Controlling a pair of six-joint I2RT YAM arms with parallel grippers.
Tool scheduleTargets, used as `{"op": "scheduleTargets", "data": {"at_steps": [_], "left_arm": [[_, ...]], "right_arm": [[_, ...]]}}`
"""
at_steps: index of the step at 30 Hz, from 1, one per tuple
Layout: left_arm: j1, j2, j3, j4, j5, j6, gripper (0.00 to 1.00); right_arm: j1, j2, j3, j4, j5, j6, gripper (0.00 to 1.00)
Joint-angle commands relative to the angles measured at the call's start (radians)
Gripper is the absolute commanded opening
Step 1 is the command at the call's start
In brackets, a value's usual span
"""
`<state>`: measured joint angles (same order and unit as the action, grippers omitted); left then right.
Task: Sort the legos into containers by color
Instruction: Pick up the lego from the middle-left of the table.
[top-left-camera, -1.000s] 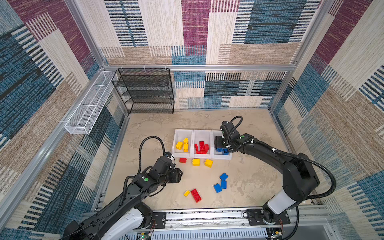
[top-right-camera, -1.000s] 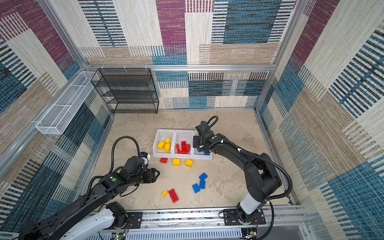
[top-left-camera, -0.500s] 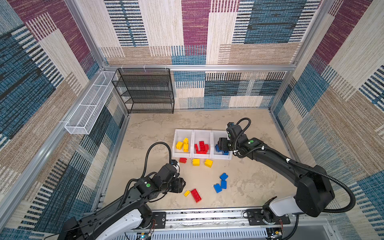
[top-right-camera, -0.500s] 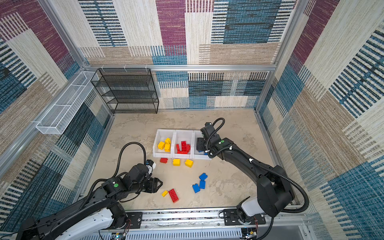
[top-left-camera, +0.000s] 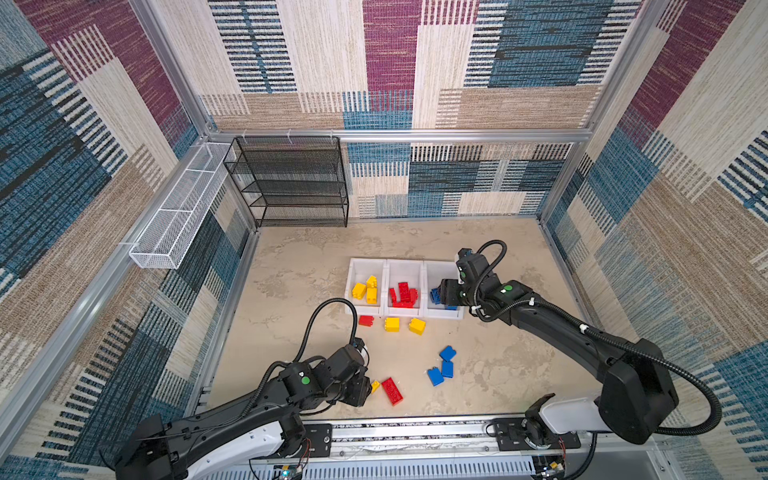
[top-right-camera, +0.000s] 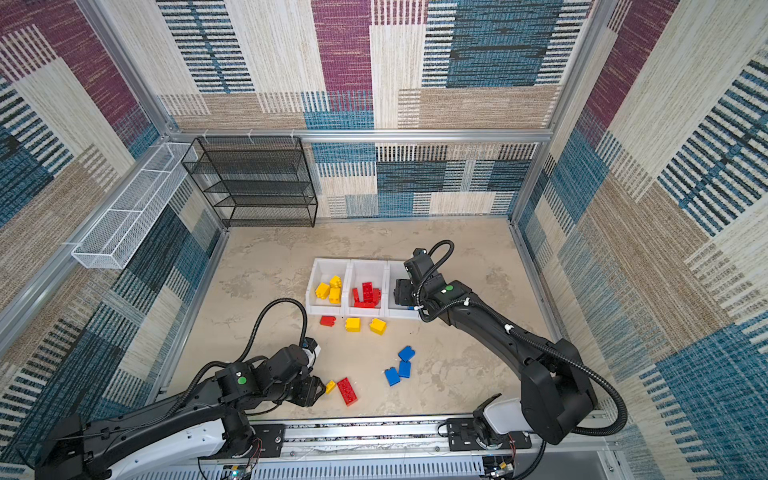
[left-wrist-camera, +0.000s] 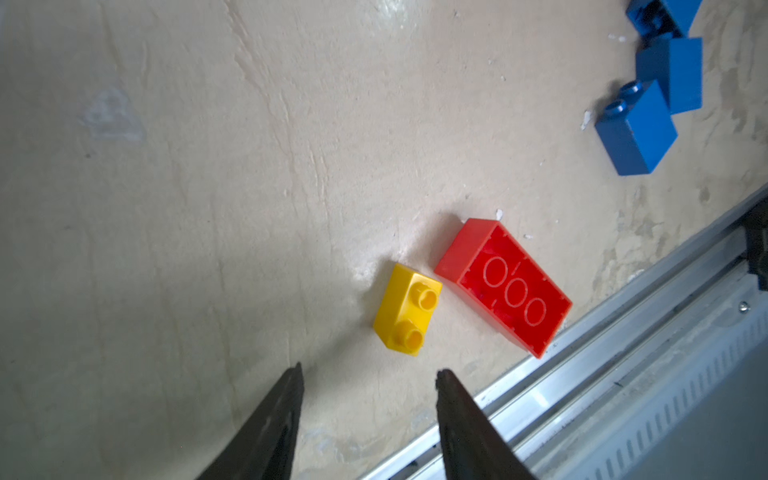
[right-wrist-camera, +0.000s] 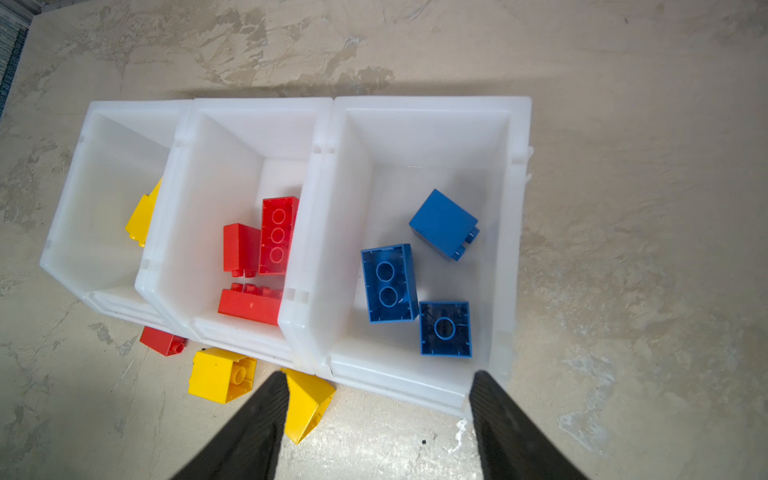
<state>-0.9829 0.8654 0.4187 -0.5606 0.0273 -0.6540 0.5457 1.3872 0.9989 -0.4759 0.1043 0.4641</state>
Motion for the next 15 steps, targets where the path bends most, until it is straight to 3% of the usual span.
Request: {"op": "scheduleTargets", "data": {"at_steps": [1,15], "left_arm": [[-0.018,0.024,0.009,0.022,-0.014,0.013,0.53],[-0.046,0.265,0.069,0.159,-0.004,0.09,0.41]], "right_arm": [[0.0,-0.007,-0.005,0.012,0.0,0.018,0.72],[0.0,-0.025,-0.025,0.005,-0.002,0.025,0.72]]}}
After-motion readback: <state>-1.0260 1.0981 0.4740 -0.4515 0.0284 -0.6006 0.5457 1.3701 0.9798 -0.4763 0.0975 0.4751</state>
